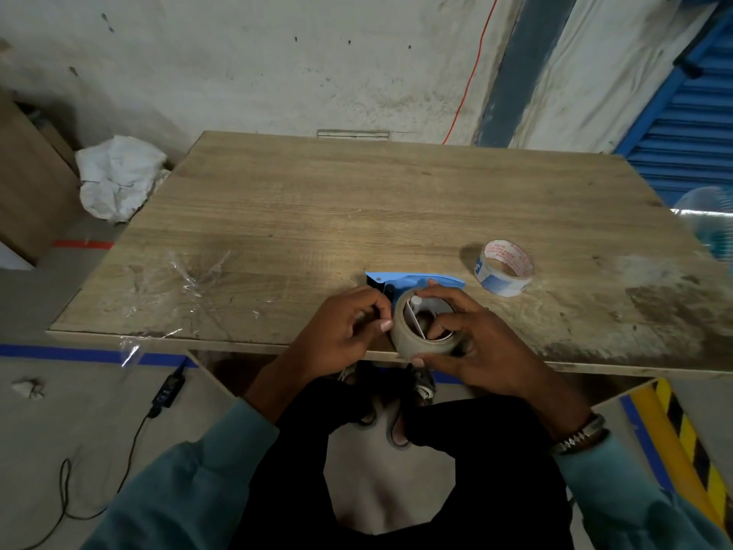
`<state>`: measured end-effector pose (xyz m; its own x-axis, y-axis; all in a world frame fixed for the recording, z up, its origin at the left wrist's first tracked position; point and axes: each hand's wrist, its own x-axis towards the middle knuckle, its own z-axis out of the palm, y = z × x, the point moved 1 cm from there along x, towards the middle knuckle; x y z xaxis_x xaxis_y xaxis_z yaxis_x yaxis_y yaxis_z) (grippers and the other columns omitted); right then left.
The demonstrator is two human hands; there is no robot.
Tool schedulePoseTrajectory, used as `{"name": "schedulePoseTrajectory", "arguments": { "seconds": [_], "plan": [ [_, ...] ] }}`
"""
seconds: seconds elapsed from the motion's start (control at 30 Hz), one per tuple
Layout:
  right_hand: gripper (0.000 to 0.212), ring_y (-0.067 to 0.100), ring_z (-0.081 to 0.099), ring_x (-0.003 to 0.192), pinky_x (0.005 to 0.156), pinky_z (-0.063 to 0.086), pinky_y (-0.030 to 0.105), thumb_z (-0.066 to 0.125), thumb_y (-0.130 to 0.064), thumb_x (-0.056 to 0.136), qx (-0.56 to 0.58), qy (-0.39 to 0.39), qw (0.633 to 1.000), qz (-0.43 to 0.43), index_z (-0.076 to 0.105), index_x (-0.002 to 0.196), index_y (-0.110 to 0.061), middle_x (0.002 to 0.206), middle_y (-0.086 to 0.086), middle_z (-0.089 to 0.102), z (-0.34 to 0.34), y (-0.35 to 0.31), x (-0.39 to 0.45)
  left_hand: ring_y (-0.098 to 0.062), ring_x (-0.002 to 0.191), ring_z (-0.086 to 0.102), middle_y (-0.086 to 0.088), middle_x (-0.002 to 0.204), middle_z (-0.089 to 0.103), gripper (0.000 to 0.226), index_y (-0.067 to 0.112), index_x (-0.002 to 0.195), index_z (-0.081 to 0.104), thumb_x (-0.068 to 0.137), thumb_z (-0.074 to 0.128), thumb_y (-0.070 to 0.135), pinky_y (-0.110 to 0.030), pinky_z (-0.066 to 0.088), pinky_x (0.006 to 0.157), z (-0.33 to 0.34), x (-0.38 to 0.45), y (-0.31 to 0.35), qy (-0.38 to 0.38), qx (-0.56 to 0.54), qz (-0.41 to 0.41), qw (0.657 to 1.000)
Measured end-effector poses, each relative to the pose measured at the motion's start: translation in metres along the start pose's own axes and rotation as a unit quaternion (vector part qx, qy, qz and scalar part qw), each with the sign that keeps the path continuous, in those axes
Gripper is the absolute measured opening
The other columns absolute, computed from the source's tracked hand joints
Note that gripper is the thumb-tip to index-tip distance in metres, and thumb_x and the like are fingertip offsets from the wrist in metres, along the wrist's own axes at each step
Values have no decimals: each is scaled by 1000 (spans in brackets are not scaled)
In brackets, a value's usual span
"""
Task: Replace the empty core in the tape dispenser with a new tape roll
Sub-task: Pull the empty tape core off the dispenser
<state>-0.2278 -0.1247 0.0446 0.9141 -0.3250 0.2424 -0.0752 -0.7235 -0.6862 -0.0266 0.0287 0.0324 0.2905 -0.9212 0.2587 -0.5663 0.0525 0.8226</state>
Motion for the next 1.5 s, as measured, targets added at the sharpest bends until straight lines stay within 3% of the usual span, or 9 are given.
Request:
{"name": "schedulePoseTrajectory", "arguments": {
  "seconds": [0.17, 0.37, 0.53, 0.7, 1.0, 1.23, 1.33, 1.4, 1.5],
  "plan": [
    [27, -6, 42, 149, 108, 44, 17, 94, -41, 77, -10, 14, 1000, 10, 76, 82, -22, 155, -21, 50, 0, 2, -1, -18, 128, 70, -6, 135, 72, 7, 3, 98, 64, 100, 66, -4, -45, 54, 112, 4, -21, -9, -18, -113, -54, 992],
    [28, -3, 47, 145, 107, 44, 16, 96, -40, 75, -18, 26, 999, 6, 76, 82, -21, 153, -14, 55, 1, 2, 1, -11, 118, 75, 0, 121, 80, 6, 2, 97, 64, 100, 69, 0, -29, 57, 104, 3, -41, 8, 19, -137, -64, 988],
    [26, -5, 44, 147, 107, 40, 10, 98, -33, 74, -9, 23, 1000, 16, 77, 83, -20, 153, -12, 55, 1, 2, 1, -18, 117, 75, -2, 118, 81, 5, 6, 99, 69, 98, 72, 2, -40, 57, 102, 1, -39, 2, 49, -186, -108, 975],
    [26, -4, 44, 147, 108, 40, 11, 97, -36, 74, -5, 25, 1000, 17, 77, 82, -21, 153, -15, 55, 2, 2, 2, -12, 132, 66, -1, 139, 70, 26, 7, 96, 62, 86, 87, 8, -40, 53, 113, 10, -30, 5, 42, -214, -125, 968],
    [28, -1, 55, 138, 109, 45, 17, 100, -32, 69, 30, 45, 998, 37, 78, 80, -17, 145, -12, 61, 0, 0, 5, -15, 118, 75, -6, 118, 80, 26, -3, 83, 53, 92, 78, -2, -34, 60, 101, 30, -28, 12, 156, -195, -86, 964],
    [53, -4, 56, 127, 97, 47, 17, 97, -52, 67, -68, 77, 992, 74, 63, 106, -39, 138, -25, 58, 5, -6, 12, -23, 105, 80, -5, 106, 84, 26, -2, 83, 51, 96, 73, -2, -43, 63, 94, 23, -49, 11, 128, -181, -64, 973],
    [71, 7, 57, 127, 101, 51, 31, 94, -54, 67, -128, 47, 989, 59, 61, 126, -34, 137, -17, 58, 3, -11, 18, -22, 107, 80, -6, 108, 84, 24, 1, 83, 54, 95, 74, -2, -43, 62, 96, 21, -52, 14, 126, -186, -67, 972],
    [78, 15, 54, 131, 104, 47, 43, 92, -56, 67, -180, 22, 982, 50, 58, 133, -32, 138, -13, 55, 2, -13, 21, -23, 107, 80, -6, 107, 84, 24, 5, 83, 55, 95, 75, -1, -43, 62, 96, 19, -50, 15, 131, -196, -81, 968],
    [93, 16, 42, 141, 106, 34, 40, 91, -61, 67, -192, -7, 978, 81, 47, 146, -37, 151, -11, 42, -2, -12, 23, -24, 107, 79, -9, 106, 83, 24, 5, 85, 53, 95, 75, -1, -38, 60, 97, 18, -47, 16, 122, -204, -92, 967]
  ]
}}
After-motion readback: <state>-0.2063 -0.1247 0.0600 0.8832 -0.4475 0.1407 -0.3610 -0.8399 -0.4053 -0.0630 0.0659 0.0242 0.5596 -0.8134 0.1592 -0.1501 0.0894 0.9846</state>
